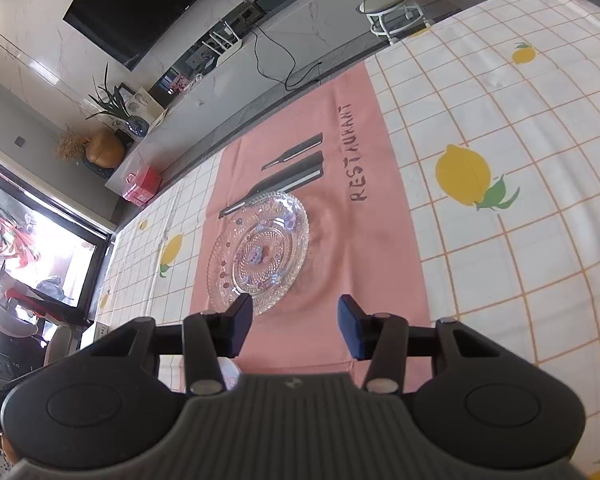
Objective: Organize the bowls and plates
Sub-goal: 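Grasp the rim of the clear glass plate with the left gripper, then lift the clear glass plate with the left gripper and carry it toward the painted plate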
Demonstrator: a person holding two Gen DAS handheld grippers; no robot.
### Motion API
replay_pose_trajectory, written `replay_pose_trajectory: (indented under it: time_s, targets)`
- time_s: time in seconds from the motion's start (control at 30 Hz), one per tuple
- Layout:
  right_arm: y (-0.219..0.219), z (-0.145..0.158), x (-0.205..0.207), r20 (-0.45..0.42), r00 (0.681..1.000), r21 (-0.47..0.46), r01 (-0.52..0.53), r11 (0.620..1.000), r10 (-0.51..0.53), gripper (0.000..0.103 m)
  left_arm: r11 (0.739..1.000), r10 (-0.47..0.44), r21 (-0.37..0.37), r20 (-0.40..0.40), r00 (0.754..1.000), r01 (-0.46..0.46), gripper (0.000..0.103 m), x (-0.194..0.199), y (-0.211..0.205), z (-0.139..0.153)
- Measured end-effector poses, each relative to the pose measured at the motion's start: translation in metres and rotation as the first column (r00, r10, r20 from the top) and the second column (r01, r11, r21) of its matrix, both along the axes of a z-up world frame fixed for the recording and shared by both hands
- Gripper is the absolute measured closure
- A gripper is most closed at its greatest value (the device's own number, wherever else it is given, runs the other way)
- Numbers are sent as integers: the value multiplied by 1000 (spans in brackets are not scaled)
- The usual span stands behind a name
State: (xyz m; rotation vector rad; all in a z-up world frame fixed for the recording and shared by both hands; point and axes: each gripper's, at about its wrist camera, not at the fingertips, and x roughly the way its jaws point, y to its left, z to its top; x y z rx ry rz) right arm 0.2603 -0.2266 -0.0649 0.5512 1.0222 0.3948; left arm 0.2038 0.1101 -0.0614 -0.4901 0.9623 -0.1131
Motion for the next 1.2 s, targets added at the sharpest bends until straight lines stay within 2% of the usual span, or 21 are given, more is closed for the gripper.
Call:
replay_pose_trajectory:
  time_s: [0.07, 0.17, 0.53, 0.73, 0.77, 0.83, 0.93, 0.97, 1.07, 1.1, 1.13, 1.2]
  targets:
    - [9, -9, 11, -5, 1000, -25, -16, 1000, 16, 61, 1000, 9, 8, -14, 1000, -8, 31, 7, 1, -5]
    - [20, -22, 26, -19, 999, -46, -41, 998, 40, 61, 1000, 18, 3, -23, 1000, -18, 31, 15, 3, -9]
    - [30, -48, 56, -69, 995, -13, -69, 998, 68, 62, 999, 47, -17, -57, 997, -48, 31, 46, 9, -24]
    - [32, -58, 69, -97, 993, 25, -69, 997, 71, 62, 995, 67, -72, -80, 995, -73, 34, 62, 10, -38]
    - [33, -59, 71, -99, 992, 30, -71, 997, 74, 63, 993, 66, -88, -82, 994, -74, 35, 65, 9, -40]
    - [37, -60, 74, -103, 991, 33, -80, 996, 83, 73, 993, 51, -105, -85, 995, -60, 35, 69, 7, -45]
    - [39, -63, 77, -108, 992, 43, -65, 997, 70, 78, 992, 64, -106, -94, 994, -74, 36, 74, 4, -52]
    - [39, -64, 78, -107, 992, 51, -63, 997, 68, 78, 992, 68, -101, -97, 993, -77, 39, 75, 3, -53]
    - [40, -66, 78, -106, 993, 54, -50, 997, 56, 89, 995, 90, -43, -87, 992, -94, 72, 76, -2, -54]
    - [40, -67, 79, -104, 993, 56, -49, 997, 54, 93, 996, 90, -11, -78, 993, -91, 79, 77, -4, -53]
    - [40, -68, 78, -103, 993, 55, -52, 997, 57, 96, 996, 84, 4, -73, 994, -84, 82, 77, -6, -53]
    - [40, -68, 77, -97, 994, 59, -51, 997, 56, 97, 998, 67, 1, -58, 996, -68, 92, 76, -8, -53]
